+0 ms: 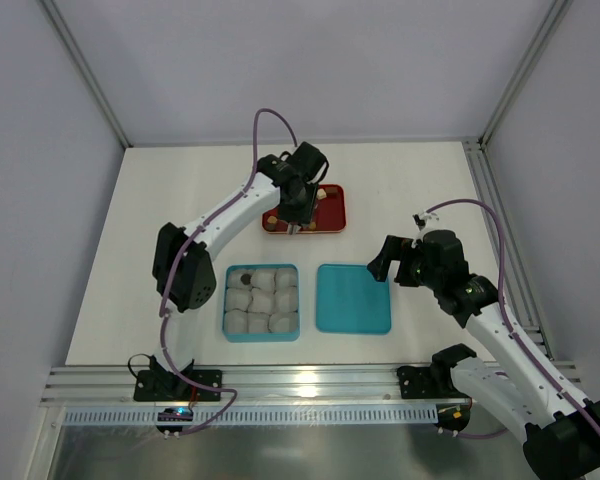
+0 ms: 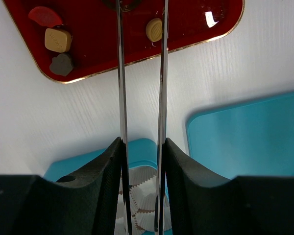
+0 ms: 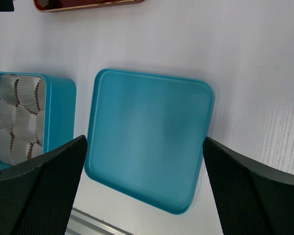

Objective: Pack the chocolate

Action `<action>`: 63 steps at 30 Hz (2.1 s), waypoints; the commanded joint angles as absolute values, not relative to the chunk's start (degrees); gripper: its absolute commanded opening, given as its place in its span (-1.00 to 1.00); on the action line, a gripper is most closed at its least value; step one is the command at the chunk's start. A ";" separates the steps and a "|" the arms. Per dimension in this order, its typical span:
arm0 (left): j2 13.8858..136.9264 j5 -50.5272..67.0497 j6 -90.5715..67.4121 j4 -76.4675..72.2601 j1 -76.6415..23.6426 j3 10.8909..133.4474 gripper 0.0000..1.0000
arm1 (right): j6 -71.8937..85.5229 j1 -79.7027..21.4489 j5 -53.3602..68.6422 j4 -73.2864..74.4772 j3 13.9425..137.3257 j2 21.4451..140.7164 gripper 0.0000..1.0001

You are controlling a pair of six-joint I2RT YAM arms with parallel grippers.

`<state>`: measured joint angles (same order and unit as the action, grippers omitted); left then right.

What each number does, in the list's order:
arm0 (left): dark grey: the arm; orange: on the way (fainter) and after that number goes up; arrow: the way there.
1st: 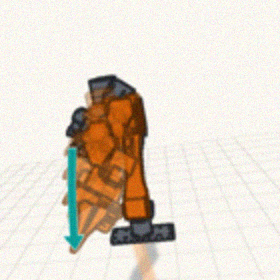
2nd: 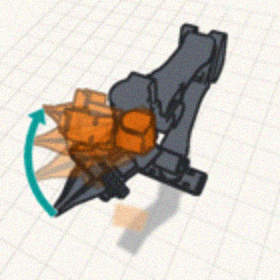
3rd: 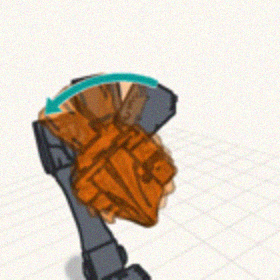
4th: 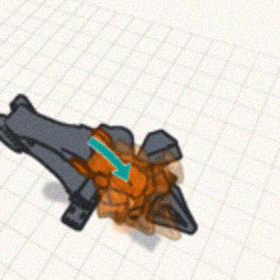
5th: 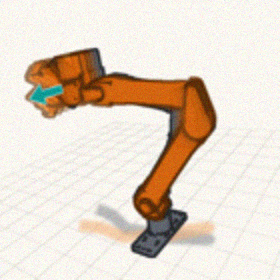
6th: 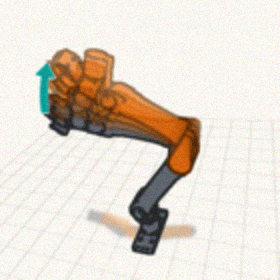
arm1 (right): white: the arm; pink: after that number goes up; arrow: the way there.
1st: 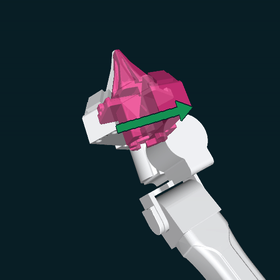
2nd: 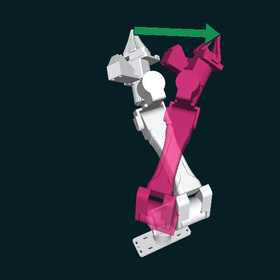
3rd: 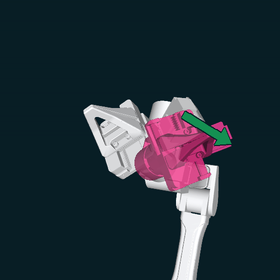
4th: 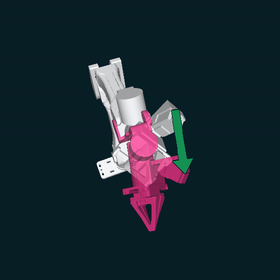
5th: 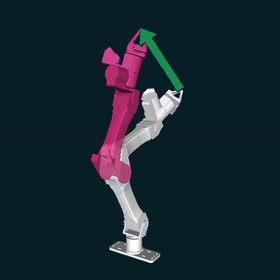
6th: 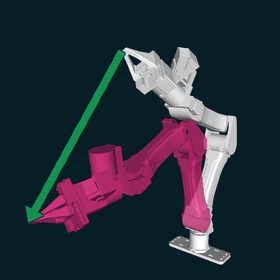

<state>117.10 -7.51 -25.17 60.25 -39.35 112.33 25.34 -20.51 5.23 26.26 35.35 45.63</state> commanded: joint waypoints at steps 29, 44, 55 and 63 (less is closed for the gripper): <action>119.35 -7.65 -23.38 60.64 -38.85 116.45 -0.35 | 24.43 -20.74 4.13 25.93 36.91 44.74 0.99; 118.48 -7.03 -23.12 63.02 -38.85 119.88 -0.51 | 24.61 -20.74 4.04 25.66 36.83 44.91 1.00; 115.41 -6.68 -23.29 64.51 -39.02 120.41 -0.55 | 24.70 -20.74 4.22 25.23 36.65 45.26 0.99; 111.98 -6.07 -23.64 64.69 -39.37 118.66 -0.55 | 24.79 -20.74 4.48 24.61 36.65 46.14 1.00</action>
